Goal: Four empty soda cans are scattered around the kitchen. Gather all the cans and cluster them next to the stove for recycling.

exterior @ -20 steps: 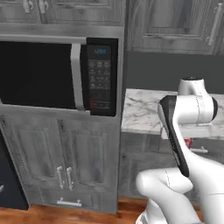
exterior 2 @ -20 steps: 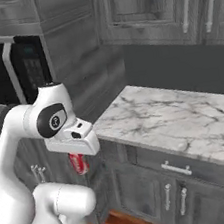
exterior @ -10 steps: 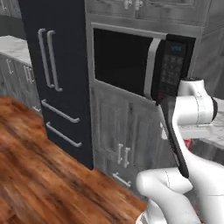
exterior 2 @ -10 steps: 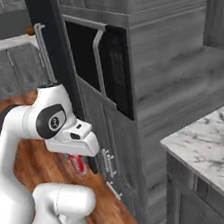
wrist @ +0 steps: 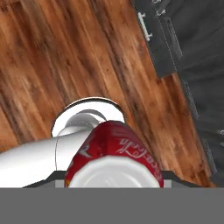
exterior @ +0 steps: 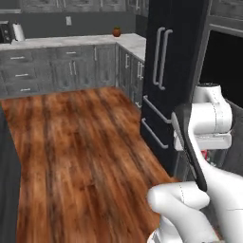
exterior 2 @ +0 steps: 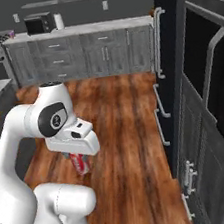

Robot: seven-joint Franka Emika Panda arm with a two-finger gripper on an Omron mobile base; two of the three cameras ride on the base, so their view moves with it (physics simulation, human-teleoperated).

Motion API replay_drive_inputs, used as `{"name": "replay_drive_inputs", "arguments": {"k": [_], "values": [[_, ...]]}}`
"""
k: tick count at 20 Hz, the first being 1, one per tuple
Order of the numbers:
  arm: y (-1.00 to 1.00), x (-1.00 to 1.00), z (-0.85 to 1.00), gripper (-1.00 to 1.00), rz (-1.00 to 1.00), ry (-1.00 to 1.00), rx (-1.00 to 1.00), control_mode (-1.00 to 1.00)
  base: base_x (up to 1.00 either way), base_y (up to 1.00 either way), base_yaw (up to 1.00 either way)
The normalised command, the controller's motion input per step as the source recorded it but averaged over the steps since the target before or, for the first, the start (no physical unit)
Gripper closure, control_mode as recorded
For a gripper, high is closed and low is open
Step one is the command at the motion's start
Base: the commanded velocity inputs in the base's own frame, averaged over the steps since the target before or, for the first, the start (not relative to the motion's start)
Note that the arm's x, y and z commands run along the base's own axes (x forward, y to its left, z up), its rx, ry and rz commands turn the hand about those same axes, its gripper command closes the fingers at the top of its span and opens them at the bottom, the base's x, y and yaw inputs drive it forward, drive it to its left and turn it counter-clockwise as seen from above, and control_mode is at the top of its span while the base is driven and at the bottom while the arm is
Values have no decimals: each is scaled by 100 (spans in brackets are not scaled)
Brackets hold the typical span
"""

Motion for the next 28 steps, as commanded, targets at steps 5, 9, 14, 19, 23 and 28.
{"name": "replay_drive_inputs", "arguments": {"k": [5,9,14,19,23,28], "values": [[0,0,0,100,0,0,0,100,45,68,59],[0,0,0,100,0,0,0,100,99,14,10],[0,0,0,100,0,0,0,100,100,-14,0],[0,0,0,100,0,0,0,100,100,-5,0],[0,0,0,100,0,0,0,100,100,-1,0],[0,0,0,100,0,0,0,100,100,-7,0]]}}
